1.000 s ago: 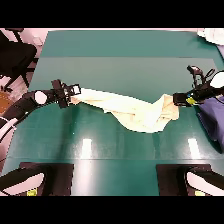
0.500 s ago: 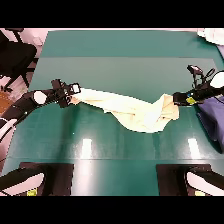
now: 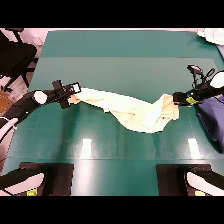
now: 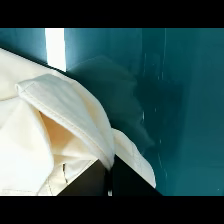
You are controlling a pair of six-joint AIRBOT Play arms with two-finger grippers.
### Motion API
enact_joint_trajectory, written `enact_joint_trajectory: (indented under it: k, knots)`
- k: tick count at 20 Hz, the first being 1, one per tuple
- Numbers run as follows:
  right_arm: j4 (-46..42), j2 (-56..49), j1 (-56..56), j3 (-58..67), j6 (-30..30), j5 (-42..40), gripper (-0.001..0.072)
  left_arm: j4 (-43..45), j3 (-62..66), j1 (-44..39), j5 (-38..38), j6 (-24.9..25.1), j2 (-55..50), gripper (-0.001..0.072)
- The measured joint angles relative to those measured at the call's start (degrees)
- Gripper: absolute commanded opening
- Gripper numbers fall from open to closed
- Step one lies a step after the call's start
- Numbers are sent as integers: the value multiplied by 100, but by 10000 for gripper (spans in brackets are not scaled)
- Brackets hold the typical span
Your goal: Fold the shirts.
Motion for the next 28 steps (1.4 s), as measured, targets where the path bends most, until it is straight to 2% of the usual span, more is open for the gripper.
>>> enact_joint_trajectory:
  k: [4, 9, 14, 20, 23, 25, 28]
  knots:
    - [0, 0, 0, 0, 0, -2, 21, -55, 120, 0, -39, -4, -11, 22]
    - [4, 63, 0, 251, 0, 28, 21, -332, 968, -4, -138, -105, 358, 22]
    - [9, 269, 0, 1285, 0, 15, 21, -470, 1908, -4, -330, -640, 940, 23]
    - [2, 413, 0, 2728, 0, 179, 21, -496, 2273, -4, -754, -1224, 1875, 22]
    - [-4, 439, 0, 3167, 0, 520, 20, -286, 2310, -4, -1462, -1792, 2428, 20]
    - [-9, 542, 0, 3176, 4, 754, 20, 7, 2310, -4, -2151, -2518, 2699, 19]
    - [-9, 1001, 0, 2490, 155, 1029, 19, 450, 2140, -4, -3394, -3672, 2903, 19]
